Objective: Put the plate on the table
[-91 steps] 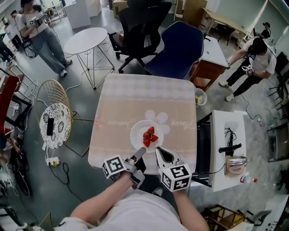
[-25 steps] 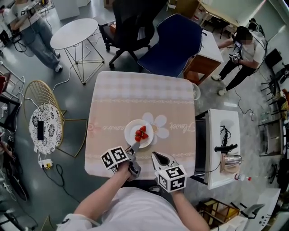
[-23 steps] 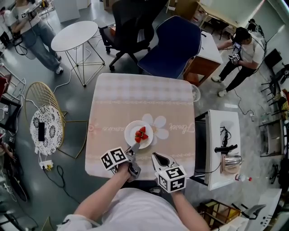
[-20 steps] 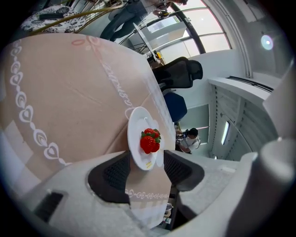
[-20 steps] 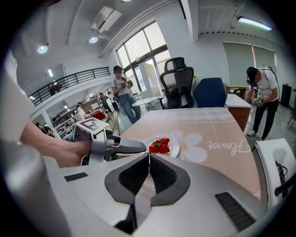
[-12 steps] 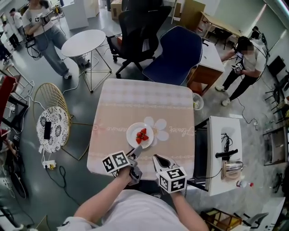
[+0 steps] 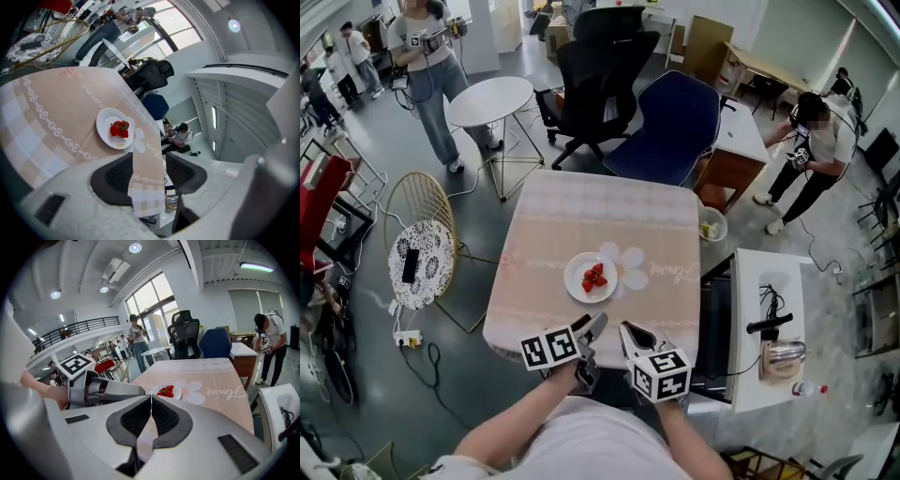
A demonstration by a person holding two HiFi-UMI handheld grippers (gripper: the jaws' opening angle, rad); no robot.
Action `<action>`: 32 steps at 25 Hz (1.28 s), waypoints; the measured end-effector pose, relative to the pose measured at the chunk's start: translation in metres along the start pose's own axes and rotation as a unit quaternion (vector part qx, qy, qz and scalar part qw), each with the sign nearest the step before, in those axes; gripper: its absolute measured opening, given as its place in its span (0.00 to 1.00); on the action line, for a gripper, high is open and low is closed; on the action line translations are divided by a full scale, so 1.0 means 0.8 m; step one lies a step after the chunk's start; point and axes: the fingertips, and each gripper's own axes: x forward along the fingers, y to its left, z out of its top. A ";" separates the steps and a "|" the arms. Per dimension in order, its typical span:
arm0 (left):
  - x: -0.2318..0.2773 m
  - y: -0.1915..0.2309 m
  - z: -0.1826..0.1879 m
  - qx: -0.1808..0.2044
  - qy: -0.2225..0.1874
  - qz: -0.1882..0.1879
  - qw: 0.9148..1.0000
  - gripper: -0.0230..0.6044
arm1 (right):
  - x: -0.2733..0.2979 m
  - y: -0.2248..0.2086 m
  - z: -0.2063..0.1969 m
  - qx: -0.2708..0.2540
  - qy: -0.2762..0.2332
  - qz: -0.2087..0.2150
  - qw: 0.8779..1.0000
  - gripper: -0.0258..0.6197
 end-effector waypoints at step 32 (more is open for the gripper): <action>-0.058 -0.107 -0.047 0.332 -0.028 0.010 0.943 0.05 | -0.073 0.038 0.014 -0.044 -0.068 0.055 0.995 0.05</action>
